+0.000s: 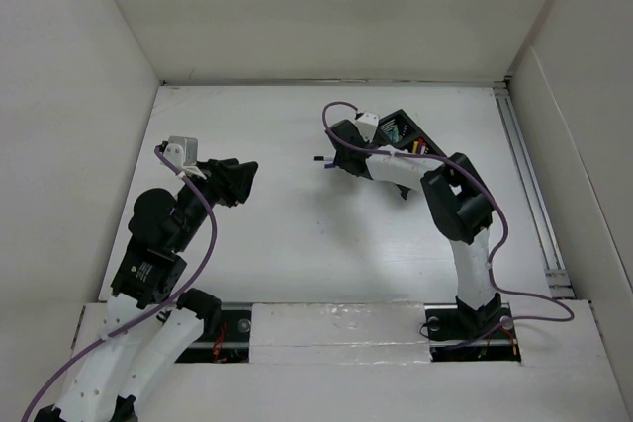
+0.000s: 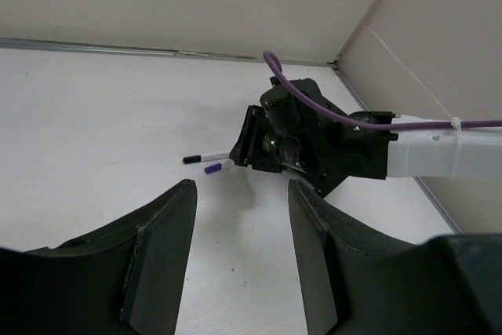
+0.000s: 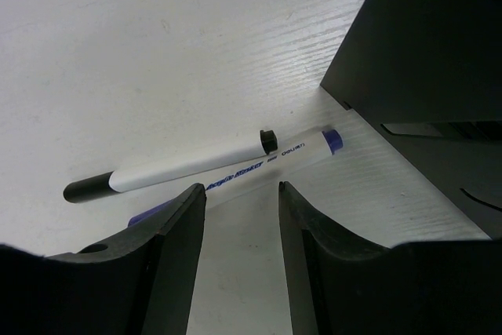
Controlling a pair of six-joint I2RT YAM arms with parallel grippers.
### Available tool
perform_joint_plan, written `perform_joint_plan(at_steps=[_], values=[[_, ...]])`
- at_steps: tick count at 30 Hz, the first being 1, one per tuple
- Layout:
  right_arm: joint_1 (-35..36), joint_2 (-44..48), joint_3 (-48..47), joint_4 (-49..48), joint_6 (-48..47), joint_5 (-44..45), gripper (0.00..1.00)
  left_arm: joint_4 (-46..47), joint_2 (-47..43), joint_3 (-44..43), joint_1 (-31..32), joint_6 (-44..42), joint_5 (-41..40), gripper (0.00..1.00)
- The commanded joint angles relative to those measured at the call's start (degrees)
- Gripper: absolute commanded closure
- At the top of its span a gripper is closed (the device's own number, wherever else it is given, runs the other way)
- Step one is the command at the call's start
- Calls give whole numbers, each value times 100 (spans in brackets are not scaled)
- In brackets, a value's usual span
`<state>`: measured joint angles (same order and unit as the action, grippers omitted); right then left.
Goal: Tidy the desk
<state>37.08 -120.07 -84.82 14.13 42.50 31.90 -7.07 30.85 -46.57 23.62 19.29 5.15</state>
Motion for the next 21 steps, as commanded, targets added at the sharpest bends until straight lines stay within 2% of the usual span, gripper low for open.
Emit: perform_joint_plan(at_steps=[1, 6, 16, 19, 20, 21], values=[[-52, -148, -272, 54, 66, 167, 52, 285, -35, 25, -24, -74, 74, 54], [1, -350, -501, 397, -5, 202, 53, 285, -35, 25, -24, -74, 65, 54], [308, 150, 26, 345, -146, 273, 55, 285, -27, 25, -24, -74, 74, 54], [361, 317, 219, 354, -181, 299, 62, 285, -35, 33, -24, -74, 65, 54], [361, 396, 394, 362, -181, 264, 68, 285, -27, 34, -24, -74, 65, 54], [361, 440, 396, 362, -181, 264, 68, 285, -27, 34, -24, -74, 65, 54]])
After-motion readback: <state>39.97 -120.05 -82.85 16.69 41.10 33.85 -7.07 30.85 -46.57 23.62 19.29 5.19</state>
